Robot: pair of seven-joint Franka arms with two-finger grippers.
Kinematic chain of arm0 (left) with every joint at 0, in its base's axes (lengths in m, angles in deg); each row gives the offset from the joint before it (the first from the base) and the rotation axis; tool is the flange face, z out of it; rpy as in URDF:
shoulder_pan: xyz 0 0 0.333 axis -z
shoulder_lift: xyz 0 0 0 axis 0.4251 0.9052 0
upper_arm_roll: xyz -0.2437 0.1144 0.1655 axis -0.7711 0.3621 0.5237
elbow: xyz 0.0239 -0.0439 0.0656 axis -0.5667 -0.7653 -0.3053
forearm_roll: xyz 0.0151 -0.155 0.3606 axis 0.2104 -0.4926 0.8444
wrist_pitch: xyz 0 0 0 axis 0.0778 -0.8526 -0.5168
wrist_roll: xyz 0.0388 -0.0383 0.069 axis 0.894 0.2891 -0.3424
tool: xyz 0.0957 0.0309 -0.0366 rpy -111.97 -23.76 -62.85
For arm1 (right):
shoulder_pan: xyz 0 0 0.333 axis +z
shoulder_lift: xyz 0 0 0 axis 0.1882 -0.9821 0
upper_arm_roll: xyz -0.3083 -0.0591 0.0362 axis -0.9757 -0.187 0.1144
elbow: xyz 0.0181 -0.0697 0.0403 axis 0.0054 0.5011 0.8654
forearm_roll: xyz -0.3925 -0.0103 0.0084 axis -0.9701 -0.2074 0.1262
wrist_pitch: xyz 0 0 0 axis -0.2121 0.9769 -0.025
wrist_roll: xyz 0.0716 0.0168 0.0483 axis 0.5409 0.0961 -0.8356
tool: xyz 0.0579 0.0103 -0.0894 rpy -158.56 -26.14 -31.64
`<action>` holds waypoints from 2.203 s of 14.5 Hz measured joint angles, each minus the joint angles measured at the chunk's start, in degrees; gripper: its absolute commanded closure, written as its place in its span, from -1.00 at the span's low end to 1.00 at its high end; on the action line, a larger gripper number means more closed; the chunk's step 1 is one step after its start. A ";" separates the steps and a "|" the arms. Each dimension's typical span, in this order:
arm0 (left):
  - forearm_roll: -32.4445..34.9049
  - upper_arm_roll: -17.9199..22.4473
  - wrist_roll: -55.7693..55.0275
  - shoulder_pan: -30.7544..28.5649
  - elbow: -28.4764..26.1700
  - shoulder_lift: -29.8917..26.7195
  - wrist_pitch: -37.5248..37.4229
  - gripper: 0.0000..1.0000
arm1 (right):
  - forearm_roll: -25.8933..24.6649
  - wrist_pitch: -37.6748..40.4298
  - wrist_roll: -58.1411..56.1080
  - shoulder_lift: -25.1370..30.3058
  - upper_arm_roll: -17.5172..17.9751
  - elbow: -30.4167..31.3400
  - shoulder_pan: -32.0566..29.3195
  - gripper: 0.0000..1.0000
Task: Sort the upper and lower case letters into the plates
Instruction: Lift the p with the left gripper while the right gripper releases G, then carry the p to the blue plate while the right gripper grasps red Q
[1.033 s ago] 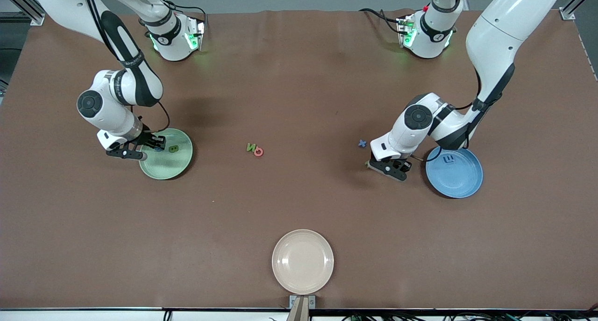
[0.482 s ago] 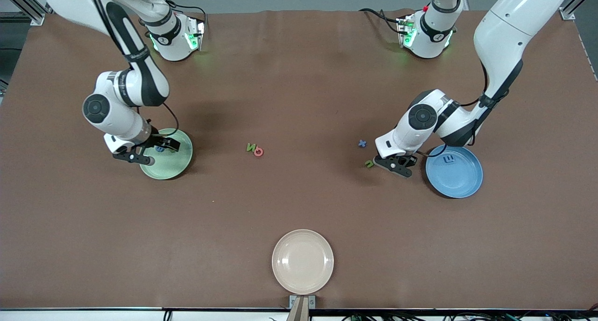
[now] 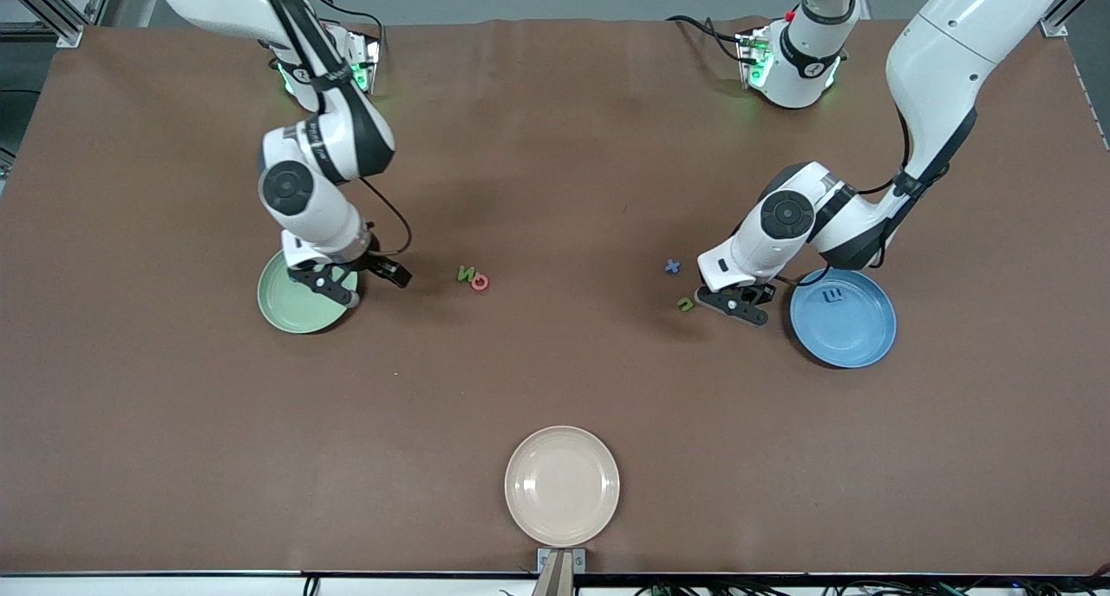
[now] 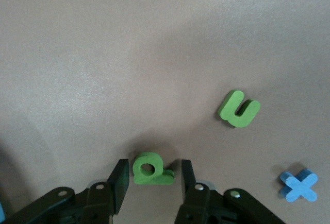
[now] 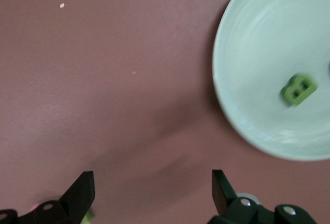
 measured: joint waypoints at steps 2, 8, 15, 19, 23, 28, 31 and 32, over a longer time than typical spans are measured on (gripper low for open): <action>0.00 0.00 -0.62 0.00 -0.29 0.00 0.00 0.02 | 0.01 -0.74 9.75 -4.13 0.00 -3.54 2.65 -1.00; 0.00 -0.01 -0.69 -0.01 -0.67 0.01 -0.03 0.07 | 0.02 -3.02 28.16 -9.44 -0.01 -6.56 7.20 -0.94; 0.00 -0.01 -0.72 -0.02 -0.73 0.02 -0.03 0.45 | 0.02 -3.57 37.87 -10.62 0.00 -6.66 11.39 -0.57; 0.00 -0.01 -0.72 -0.04 -0.62 0.02 -0.03 0.55 | 0.02 -5.20 39.31 -11.39 -0.04 -6.80 12.16 -0.28; 0.00 -0.10 -0.64 -0.72 0.31 -1.42 -0.15 0.55 | 0.02 -5.30 39.36 -11.44 -0.04 -6.98 12.41 -0.04; 0.00 -6.38 3.76 -10.94 0.47 -5.41 -6.72 0.55 | 0.02 -5.18 39.39 -11.51 -0.28 -7.32 12.43 -0.20; 0.13 -10.61 10.75 -21.40 0.42 -5.81 -8.87 0.54 | 0.02 -4.15 39.39 -11.59 -0.68 -8.66 12.25 -0.51; 0.15 -10.66 13.56 -23.96 0.36 -5.79 -8.93 0.54 | 0.02 -3.82 39.38 -11.64 -0.78 -9.16 12.11 -0.52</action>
